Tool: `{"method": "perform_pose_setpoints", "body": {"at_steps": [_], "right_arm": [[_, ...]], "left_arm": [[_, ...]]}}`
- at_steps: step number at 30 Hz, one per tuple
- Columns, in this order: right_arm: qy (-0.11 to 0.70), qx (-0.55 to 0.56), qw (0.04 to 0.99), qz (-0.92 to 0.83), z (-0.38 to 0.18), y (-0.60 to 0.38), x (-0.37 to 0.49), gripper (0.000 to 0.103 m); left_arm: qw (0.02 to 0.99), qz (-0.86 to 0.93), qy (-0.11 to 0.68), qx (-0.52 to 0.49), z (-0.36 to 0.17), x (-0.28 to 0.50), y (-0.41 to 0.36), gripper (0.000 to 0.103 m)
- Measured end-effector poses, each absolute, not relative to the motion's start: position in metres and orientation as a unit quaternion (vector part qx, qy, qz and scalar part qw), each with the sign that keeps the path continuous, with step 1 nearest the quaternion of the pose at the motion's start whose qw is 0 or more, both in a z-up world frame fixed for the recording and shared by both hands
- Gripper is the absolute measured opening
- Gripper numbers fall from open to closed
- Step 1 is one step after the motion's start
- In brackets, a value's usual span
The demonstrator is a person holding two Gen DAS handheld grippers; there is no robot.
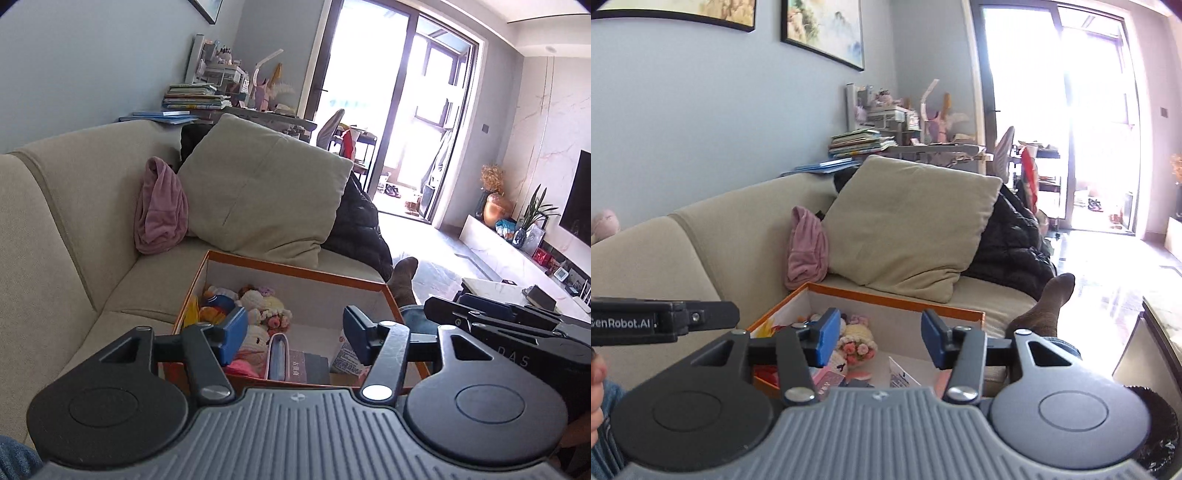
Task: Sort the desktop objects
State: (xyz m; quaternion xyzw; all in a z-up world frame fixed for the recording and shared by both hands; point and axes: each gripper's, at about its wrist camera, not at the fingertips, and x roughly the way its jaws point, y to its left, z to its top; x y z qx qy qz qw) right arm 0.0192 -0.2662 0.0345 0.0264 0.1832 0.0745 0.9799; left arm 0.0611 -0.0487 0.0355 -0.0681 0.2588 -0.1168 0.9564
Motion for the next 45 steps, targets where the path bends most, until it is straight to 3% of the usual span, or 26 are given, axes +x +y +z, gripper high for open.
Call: {"method": "perform_pose_setpoints", "body": {"at_steps": [4,9,20,45], "right_arm": [[0.224,0.037,0.972,0.060,0.011,-0.267,0.035,0.059],[0.244,0.018,0.969,0.047,-0.018,-0.264,0.052,0.066],[0.274,0.018,0.960,0.044,-0.060,-0.261,0.067,0.068],[0.265,0.052,0.962,0.039,-0.069,-0.264,0.066,0.071]], "left_arm": [[0.959,-0.095,0.259,-0.059,0.016,0.068,-0.052,0.084],[0.955,-0.073,0.279,-0.076,-0.012,0.084,-0.050,0.084],[0.957,-0.037,0.288,-0.019,-0.040,0.098,-0.063,0.085],[0.953,-0.050,0.299,0.025,-0.047,0.102,-0.081,0.086]]}}
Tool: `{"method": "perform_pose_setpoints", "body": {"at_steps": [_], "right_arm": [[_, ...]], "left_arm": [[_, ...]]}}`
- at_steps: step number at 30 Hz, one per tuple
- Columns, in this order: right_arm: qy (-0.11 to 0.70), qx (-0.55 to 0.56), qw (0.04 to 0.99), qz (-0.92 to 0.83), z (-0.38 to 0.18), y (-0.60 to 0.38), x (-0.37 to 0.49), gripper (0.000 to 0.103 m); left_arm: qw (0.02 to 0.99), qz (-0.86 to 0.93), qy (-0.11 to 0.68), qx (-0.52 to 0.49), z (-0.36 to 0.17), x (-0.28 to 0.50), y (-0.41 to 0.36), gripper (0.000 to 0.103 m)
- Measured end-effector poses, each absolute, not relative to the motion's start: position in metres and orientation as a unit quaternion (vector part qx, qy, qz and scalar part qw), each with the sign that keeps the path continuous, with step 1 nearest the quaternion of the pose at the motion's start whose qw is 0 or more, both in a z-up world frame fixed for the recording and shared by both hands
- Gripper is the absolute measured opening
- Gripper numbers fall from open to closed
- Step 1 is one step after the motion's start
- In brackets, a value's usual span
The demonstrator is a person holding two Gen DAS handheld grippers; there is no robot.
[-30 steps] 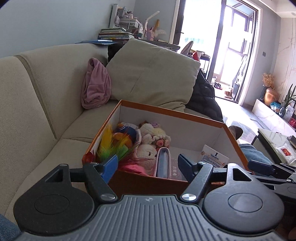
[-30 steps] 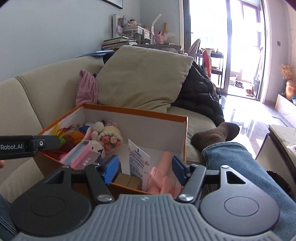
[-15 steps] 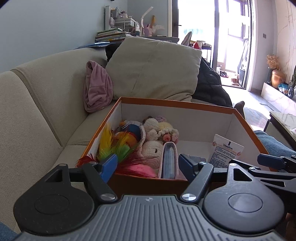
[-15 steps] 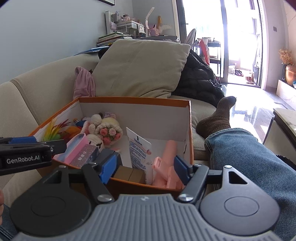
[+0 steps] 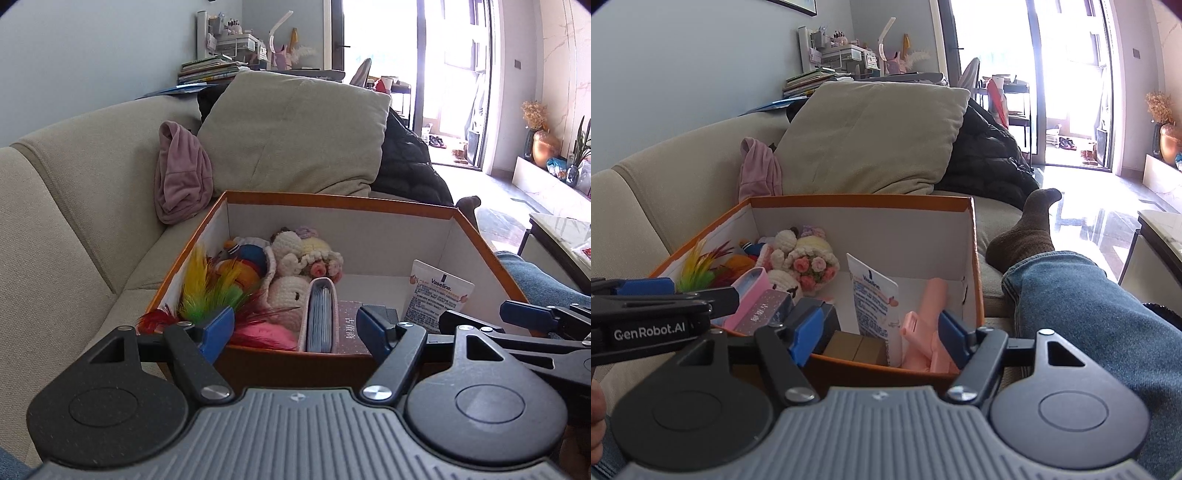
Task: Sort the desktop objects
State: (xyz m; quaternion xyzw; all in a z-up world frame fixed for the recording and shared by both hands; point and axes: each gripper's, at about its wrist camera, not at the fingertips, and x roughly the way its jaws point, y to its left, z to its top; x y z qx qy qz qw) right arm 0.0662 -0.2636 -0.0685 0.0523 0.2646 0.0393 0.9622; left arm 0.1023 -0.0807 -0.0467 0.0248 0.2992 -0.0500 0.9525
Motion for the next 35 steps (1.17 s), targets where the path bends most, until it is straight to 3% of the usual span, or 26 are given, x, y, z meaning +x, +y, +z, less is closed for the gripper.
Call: {"method": "perform_pose_setpoints", "body": {"at_steps": [35], "right_arm": [[0.257,0.053,0.964,0.037,-0.0673,-0.2647,0.0632,0.071]], "left_arm": [[0.952,-0.051,0.299,0.028,-0.0473,0.1030,-0.0802,0.086]]}}
